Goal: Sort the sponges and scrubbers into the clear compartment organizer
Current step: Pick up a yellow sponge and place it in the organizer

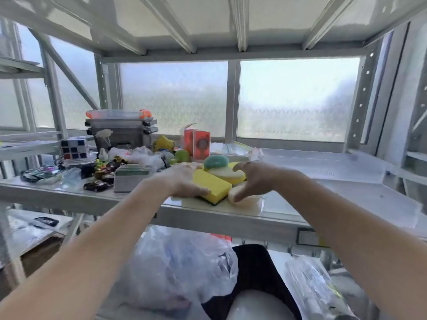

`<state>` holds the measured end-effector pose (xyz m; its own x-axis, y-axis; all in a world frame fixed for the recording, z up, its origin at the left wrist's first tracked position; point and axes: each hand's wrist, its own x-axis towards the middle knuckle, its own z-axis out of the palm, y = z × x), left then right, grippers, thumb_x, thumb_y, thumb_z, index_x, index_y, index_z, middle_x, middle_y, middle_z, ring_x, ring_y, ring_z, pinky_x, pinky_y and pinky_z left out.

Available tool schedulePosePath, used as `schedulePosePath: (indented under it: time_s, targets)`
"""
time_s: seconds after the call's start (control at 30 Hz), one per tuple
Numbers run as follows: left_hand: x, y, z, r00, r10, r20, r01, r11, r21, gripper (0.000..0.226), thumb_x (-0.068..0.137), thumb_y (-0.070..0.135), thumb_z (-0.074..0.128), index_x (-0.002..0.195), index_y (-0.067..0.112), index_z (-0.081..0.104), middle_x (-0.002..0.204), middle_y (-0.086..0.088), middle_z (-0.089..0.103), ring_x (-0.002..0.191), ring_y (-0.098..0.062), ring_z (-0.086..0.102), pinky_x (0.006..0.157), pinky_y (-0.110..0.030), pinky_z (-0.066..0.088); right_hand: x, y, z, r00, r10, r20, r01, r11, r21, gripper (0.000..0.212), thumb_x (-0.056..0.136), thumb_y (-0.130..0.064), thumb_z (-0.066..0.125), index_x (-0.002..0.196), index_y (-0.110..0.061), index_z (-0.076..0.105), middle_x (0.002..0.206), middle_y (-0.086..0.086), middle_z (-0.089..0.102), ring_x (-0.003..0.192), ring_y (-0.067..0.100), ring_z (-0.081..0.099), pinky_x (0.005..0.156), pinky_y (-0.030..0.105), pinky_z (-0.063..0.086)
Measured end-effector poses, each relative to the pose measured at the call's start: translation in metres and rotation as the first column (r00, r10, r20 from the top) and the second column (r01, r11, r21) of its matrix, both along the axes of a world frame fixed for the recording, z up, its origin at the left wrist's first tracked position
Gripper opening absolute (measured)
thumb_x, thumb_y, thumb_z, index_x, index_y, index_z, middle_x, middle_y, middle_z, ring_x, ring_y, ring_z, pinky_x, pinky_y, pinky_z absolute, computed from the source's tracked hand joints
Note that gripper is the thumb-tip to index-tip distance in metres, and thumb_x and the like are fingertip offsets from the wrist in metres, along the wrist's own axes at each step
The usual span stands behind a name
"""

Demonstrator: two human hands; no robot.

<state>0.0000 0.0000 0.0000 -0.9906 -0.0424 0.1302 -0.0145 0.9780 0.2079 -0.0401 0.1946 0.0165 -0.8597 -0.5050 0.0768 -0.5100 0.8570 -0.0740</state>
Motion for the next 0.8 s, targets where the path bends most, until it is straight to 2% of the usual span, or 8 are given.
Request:
schedulePosePath:
  time_s: [0.17,0.27,0.37,0.47,0.57,0.63,0.7,0.8]
  targets:
    - [-0.031,0.001,-0.009,0.998,0.05,0.04,-0.051,0.998,0.025,0.1,0.074,0.072,0.052,0.151,0.021,0.014,0.158,-0.004,0.023,0.143,-0.023,0.027,0.116,-0.038,0.025,-0.019,-0.011,-0.009,0.997,-0.061,0.038,0.051,0.971,0.232,0.08,0.073,-0.055,0.069,0.138,-0.017,0.042,0.134,0.006,0.054,0.119,0.027,0.052,0.098,0.035,0.045]
    - [-0.047,0.0,-0.014,0.997,0.068,0.046,-0.069,0.997,0.031,0.109,0.067,0.073,0.058,0.151,0.019,0.014,0.157,-0.007,0.025,0.142,-0.025,0.029,0.115,-0.04,0.027,-0.029,-0.013,-0.012,0.998,-0.047,0.05,0.033,0.969,0.246,0.069,0.074,-0.054,0.067,0.127,-0.013,0.051,0.126,0.007,0.059,0.112,0.027,0.057,0.094,0.034,0.048]
    - [-0.054,-0.005,-0.012,0.996,0.083,0.014,-0.084,0.986,0.147,0.115,0.059,0.067,0.07,0.149,0.017,0.02,0.153,-0.009,0.03,0.139,-0.027,0.031,0.114,-0.037,0.029,-0.035,-0.016,-0.014,0.998,-0.04,0.047,0.027,0.968,0.251,0.064,0.076,-0.054,0.066,0.122,-0.011,0.055,0.121,0.008,0.061,0.108,0.027,0.058,0.086,0.031,0.047]
    - [-0.055,-0.012,-0.003,0.993,0.112,-0.044,-0.096,0.957,0.276,0.11,0.059,0.055,0.079,0.146,0.014,0.026,0.148,-0.009,0.04,0.133,-0.027,0.04,0.107,-0.035,0.034,-0.037,-0.018,-0.014,0.999,-0.042,0.013,0.038,0.967,0.251,0.065,0.075,-0.057,0.065,0.121,-0.012,0.057,0.118,0.007,0.061,0.108,0.027,0.058,0.087,0.032,0.048]
    - [-0.055,-0.02,0.008,0.984,0.143,-0.11,-0.077,0.885,0.46,0.094,0.06,0.041,0.084,0.139,0.015,0.039,0.135,-0.009,0.051,0.122,-0.026,0.049,0.104,-0.039,0.041,-0.041,-0.017,-0.011,0.999,-0.039,-0.024,0.043,0.985,0.17,0.062,0.069,-0.058,0.065,0.115,-0.018,0.057,0.108,0.005,0.058,0.099,0.024,0.058,0.08,0.031,0.05]
    - [-0.055,-0.021,0.017,0.971,0.164,-0.173,-0.028,0.801,0.598,0.079,0.065,0.03,0.084,0.131,0.016,0.045,0.123,-0.008,0.056,0.112,-0.027,0.054,0.097,-0.043,0.047,-0.042,-0.017,-0.005,0.999,-0.011,-0.031,0.012,0.999,0.047,0.055,0.068,-0.055,0.065,0.107,-0.018,0.055,0.1,0.003,0.055,0.094,0.024,0.057,0.074,0.03,0.048]
    - [-0.056,-0.016,0.03,0.952,0.173,-0.251,0.051,0.721,0.691,0.064,0.069,0.021,0.081,0.122,0.015,0.046,0.116,-0.007,0.055,0.104,-0.026,0.057,0.087,-0.043,0.054,-0.042,-0.013,0.009,0.996,0.028,-0.082,-0.035,0.996,-0.087,0.05,0.069,-0.055,0.067,0.102,-0.02,0.051,0.098,0.002,0.052,0.096,0.023,0.055,0.076,0.031,0.046]
    - [-0.06,-0.001,0.058,0.924,0.173,-0.341,0.176,0.6,0.78,0.055,0.074,0.012,0.077,0.119,0.015,0.046,0.115,-0.008,0.052,0.102,-0.029,0.06,0.076,-0.041,0.058,-0.043,0.005,0.039,0.984,0.001,-0.176,-0.045,0.969,-0.245,0.068,0.069,-0.057,0.072,0.122,-0.018,0.053,0.111,0.002,0.056,0.095,0.019,0.051,0.08,0.029,0.043]
